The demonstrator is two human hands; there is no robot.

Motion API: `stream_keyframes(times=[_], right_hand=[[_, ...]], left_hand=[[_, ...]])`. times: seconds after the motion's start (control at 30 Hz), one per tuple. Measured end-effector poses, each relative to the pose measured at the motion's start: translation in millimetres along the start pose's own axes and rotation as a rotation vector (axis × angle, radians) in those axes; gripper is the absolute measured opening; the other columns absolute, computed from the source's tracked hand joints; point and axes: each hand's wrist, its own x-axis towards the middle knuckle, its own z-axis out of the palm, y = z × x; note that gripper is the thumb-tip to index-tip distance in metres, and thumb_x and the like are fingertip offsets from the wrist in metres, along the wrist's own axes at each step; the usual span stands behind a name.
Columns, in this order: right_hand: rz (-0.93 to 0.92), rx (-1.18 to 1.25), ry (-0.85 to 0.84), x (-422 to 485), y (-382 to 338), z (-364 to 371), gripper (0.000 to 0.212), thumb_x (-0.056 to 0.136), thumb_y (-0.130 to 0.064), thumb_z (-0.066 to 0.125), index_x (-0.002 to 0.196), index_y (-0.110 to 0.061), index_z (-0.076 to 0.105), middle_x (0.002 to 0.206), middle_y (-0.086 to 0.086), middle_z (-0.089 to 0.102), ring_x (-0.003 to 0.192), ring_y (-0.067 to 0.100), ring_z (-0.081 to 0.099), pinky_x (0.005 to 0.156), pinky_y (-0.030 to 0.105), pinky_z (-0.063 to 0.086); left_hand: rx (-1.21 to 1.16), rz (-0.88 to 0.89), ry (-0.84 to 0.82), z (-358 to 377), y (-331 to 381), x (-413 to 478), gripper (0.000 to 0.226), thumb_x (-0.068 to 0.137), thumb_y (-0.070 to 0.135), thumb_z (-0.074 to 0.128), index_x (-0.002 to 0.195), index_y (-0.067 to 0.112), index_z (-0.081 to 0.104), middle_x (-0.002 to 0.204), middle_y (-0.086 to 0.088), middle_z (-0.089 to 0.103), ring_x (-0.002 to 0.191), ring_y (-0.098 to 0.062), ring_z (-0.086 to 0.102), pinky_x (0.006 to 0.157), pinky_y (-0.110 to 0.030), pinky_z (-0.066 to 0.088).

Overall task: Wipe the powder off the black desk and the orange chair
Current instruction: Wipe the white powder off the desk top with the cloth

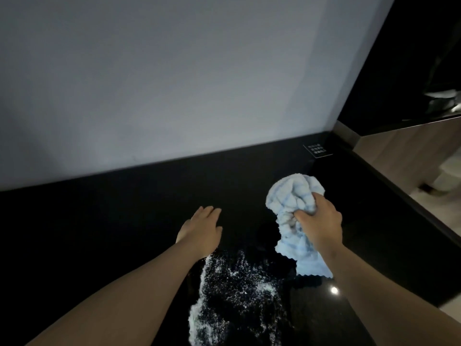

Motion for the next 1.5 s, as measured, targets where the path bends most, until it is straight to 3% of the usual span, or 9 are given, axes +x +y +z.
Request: stream_keyframes(times=[0.37, 0.5, 0.73, 0.9, 1.07, 1.27, 1.33, 1.4, 1.5], right_hand=[[0.156, -0.143, 0.1, 164.0, 75.2, -34.7, 0.059, 0.088, -0.036, 0.06, 0.139, -0.018, 0.035, 0.144, 0.012, 0.034, 0.126, 0.041, 0.032, 0.099, 0.055, 0.033], [0.193, -0.223, 0.034, 222.4, 91.6, -23.3, 0.063, 0.091, -0.041, 0.053, 0.145, -0.023, 0.025, 0.15, 0.013, 0.025, 0.13, 0.041, 0.027, 0.101, 0.056, 0.03], [0.014, -0.378, -0.189, 292.1, 50.2, 11.7, 0.061, 0.089, -0.048, 0.049, 0.144, -0.034, 0.024, 0.154, 0.002, 0.019, 0.135, 0.036, 0.022, 0.104, 0.056, 0.026], [-0.252, -0.464, -0.295, 265.7, 30.9, 34.2, 0.05, 0.083, -0.04, 0.053, 0.131, -0.034, 0.04, 0.141, -0.006, 0.04, 0.127, 0.029, 0.032, 0.097, 0.05, 0.031], [-0.496, -0.299, -0.373, 174.8, 27.1, 37.8, 0.024, 0.073, -0.037, 0.058, 0.094, -0.039, 0.045, 0.099, -0.018, 0.05, 0.108, 0.017, 0.042, 0.085, 0.039, 0.034], [-0.584, -0.05, -0.781, 89.5, 16.6, 19.6, 0.028, 0.066, -0.036, 0.055, 0.093, -0.033, 0.06, 0.091, -0.015, 0.063, 0.093, 0.013, 0.058, 0.079, 0.035, 0.05], [-0.503, 0.055, -0.583, 93.2, 9.7, 10.2, 0.027, 0.065, -0.037, 0.053, 0.09, -0.029, 0.06, 0.087, -0.006, 0.066, 0.085, 0.018, 0.064, 0.075, 0.039, 0.054], [-0.347, -0.069, -0.341, 103.7, 11.2, 3.2, 0.026, 0.075, -0.036, 0.055, 0.1, -0.03, 0.057, 0.107, -0.002, 0.063, 0.102, 0.026, 0.058, 0.085, 0.044, 0.05], [-0.157, -0.494, -0.346, 88.3, 26.4, 6.5, 0.044, 0.086, -0.037, 0.052, 0.127, -0.029, 0.039, 0.14, -0.002, 0.036, 0.123, 0.03, 0.036, 0.095, 0.051, 0.039]], left_hand=[[-0.059, -0.201, -0.071, 14.1, 80.5, 105.6, 0.071, 0.095, 0.048, 0.041, 0.151, 0.025, 0.003, 0.159, -0.002, -0.002, 0.146, -0.027, -0.004, 0.117, -0.047, 0.017], [-0.033, -0.33, -0.086, 32.1, 100.1, 135.9, 0.08, 0.089, 0.061, 0.042, 0.151, 0.028, 0.003, 0.159, -0.003, -0.007, 0.145, -0.032, -0.008, 0.115, -0.053, 0.009], [0.066, -0.316, -0.074, 40.7, 87.5, 140.7, 0.084, 0.087, 0.065, 0.042, 0.15, 0.032, -0.003, 0.159, 0.001, -0.011, 0.145, -0.029, -0.011, 0.116, -0.053, 0.009], [0.068, -0.304, -0.08, 40.8, 83.9, 140.1, 0.067, 0.096, 0.051, 0.033, 0.15, 0.032, -0.002, 0.159, 0.001, -0.011, 0.145, -0.028, -0.011, 0.116, -0.051, 0.008], [-0.073, -0.247, -0.087, 30.2, 75.0, 133.5, 0.051, 0.102, 0.018, 0.028, 0.151, 0.023, 0.012, 0.16, 0.002, 0.001, 0.146, -0.023, -0.005, 0.118, -0.045, 0.009], [-0.223, -0.301, 0.097, 31.7, 56.3, 81.3, 0.051, 0.097, 0.015, 0.032, 0.146, 0.029, 0.029, 0.152, 0.006, 0.032, 0.136, -0.014, 0.035, 0.109, -0.029, 0.032], [-0.257, -0.339, 0.157, 28.5, 50.0, 60.7, 0.053, 0.097, 0.011, 0.031, 0.146, 0.031, 0.029, 0.152, 0.005, 0.032, 0.131, -0.018, 0.042, 0.1, -0.03, 0.04], [-0.297, -0.36, 0.17, 25.8, 39.7, 38.3, 0.052, 0.099, 0.01, 0.03, 0.147, 0.031, 0.027, 0.155, 0.004, 0.024, 0.131, -0.02, 0.042, 0.092, -0.031, 0.045], [-0.28, -0.378, 0.198, 27.0, 17.0, 4.2, 0.049, 0.101, 0.015, 0.031, 0.148, 0.028, 0.025, 0.157, 0.002, 0.018, 0.139, -0.017, 0.031, 0.098, -0.031, 0.043]])
